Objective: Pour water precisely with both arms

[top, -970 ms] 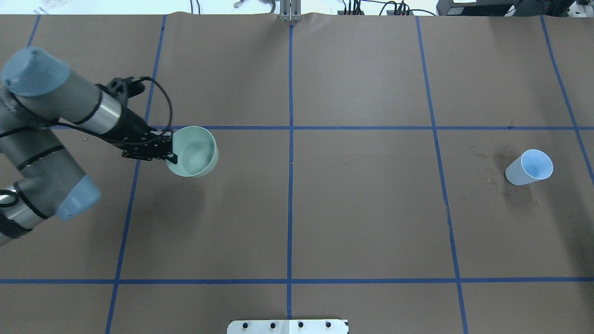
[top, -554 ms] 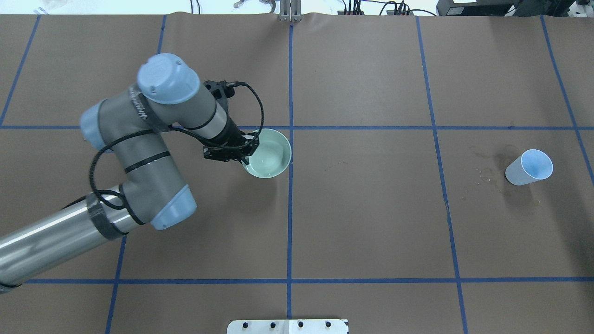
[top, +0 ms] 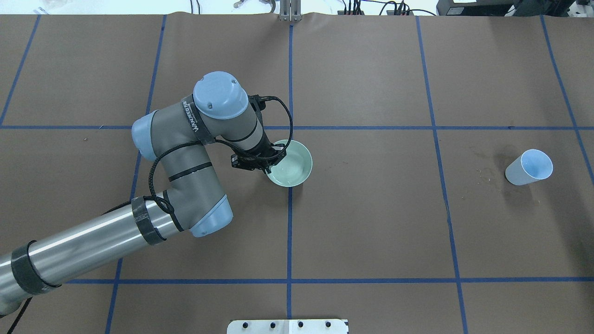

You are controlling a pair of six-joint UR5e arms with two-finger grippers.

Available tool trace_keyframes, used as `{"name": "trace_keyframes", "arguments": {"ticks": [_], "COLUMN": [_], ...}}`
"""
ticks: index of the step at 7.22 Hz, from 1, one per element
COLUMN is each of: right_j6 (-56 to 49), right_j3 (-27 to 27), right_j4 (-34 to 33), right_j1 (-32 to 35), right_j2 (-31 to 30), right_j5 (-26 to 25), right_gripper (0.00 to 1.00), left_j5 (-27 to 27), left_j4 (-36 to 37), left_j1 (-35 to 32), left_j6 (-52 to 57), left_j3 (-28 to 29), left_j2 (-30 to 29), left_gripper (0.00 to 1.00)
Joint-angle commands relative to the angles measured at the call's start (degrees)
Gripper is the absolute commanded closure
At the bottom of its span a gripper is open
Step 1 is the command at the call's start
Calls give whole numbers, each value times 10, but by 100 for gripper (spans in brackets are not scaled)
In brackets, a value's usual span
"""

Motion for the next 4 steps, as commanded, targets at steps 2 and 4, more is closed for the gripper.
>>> {"name": "trace_keyframes", "arguments": {"ticks": [2, 4], "right_j6": [0, 0], "right_j3": [-2, -2], "right_j4": [0, 1], "right_j1": [0, 0], "right_j2": [0, 0], "right_j5": [1, 1], "right_gripper": [1, 1], "left_j5": [1, 0], "left_j4": [0, -1], "left_j1": [6, 11], "left_j6": [0, 0], "left_j3": [4, 4], "left_j2": [-2, -4], "left_gripper": [100, 87]}}
